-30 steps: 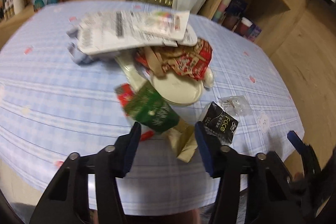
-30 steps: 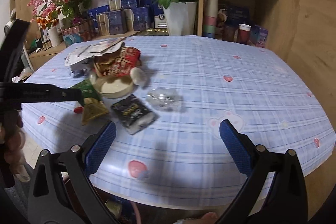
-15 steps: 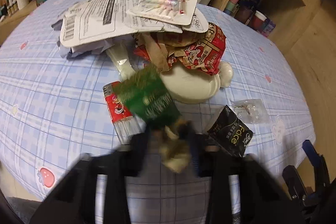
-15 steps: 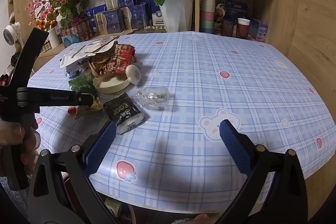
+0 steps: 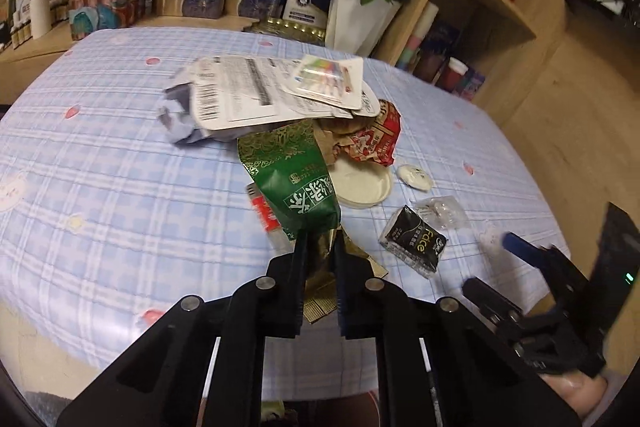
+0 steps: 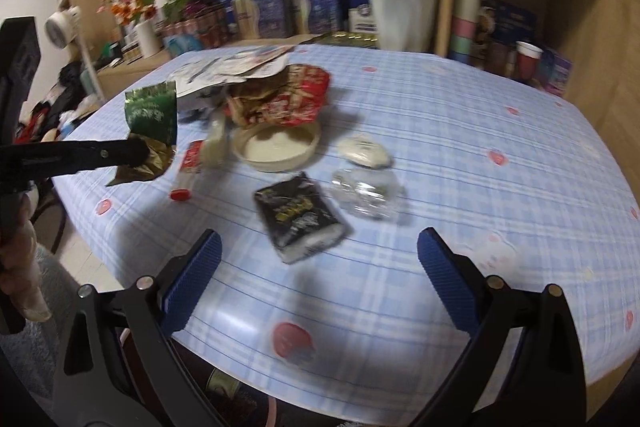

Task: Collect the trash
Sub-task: 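Grasp the green snack packet with the left tool, then grasp the black Face packet with the right tool while the left tool holds the green packet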

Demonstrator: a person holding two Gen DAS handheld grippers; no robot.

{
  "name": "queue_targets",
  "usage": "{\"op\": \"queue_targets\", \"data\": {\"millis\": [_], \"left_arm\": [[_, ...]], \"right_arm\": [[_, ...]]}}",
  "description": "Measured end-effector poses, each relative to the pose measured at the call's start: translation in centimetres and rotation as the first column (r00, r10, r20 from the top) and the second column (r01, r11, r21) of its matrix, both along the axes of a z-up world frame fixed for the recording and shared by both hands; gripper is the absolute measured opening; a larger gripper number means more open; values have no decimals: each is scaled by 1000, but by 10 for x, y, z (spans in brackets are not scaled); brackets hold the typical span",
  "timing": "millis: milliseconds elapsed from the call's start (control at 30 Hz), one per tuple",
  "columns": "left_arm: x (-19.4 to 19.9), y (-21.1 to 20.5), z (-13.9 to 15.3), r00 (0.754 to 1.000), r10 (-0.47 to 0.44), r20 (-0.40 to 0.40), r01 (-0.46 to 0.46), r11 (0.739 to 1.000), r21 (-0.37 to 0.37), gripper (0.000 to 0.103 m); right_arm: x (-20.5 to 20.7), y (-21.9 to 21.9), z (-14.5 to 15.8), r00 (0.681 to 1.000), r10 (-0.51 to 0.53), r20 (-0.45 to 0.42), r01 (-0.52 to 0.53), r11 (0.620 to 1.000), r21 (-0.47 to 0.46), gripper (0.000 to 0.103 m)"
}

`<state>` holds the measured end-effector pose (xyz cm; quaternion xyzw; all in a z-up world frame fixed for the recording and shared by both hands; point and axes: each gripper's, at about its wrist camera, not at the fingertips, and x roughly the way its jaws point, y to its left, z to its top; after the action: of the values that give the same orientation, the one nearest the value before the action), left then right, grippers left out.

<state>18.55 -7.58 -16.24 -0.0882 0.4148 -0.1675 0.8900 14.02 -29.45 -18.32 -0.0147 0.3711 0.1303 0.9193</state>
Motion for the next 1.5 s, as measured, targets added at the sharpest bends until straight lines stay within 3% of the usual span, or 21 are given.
{"op": "queue_targets", "data": {"millis": [67,233,633,700,767,967,1367,1500], "left_arm": [[-8,11,2,1000,8,-2,-8,1000,-23,12],[-26,36,0,1000,24,-3,-24,999,-39,12],[-61,71,-7,999,39,16,-38,999,-13,12],[-66,73,-7,999,29,16,-29,999,-21,12],[-69,75,-8,1000,24,16,-24,999,-28,12],[-76,76,-7,1000,6,20,-5,999,-37,12],[-101,65,-15,998,-62,-5,61,998,-33,12],[-110,61,-25,997,-76,-30,75,997,-31,12]], "right_arm": [[7,9,-2,999,47,-20,-47,999,-13,77],[30,28,-13,990,118,-81,-120,993,-18,67],[67,40,-36,981,67,-180,-79,995,-63,67],[66,43,-37,982,69,-173,-84,993,-82,67],[63,44,-37,982,76,-174,-91,993,-80,58],[44,49,-32,983,90,-157,-101,993,-61,49],[-10,50,-4,993,85,-81,-80,994,68,38],[-15,51,-8,991,86,-98,-82,995,48,37]]}}
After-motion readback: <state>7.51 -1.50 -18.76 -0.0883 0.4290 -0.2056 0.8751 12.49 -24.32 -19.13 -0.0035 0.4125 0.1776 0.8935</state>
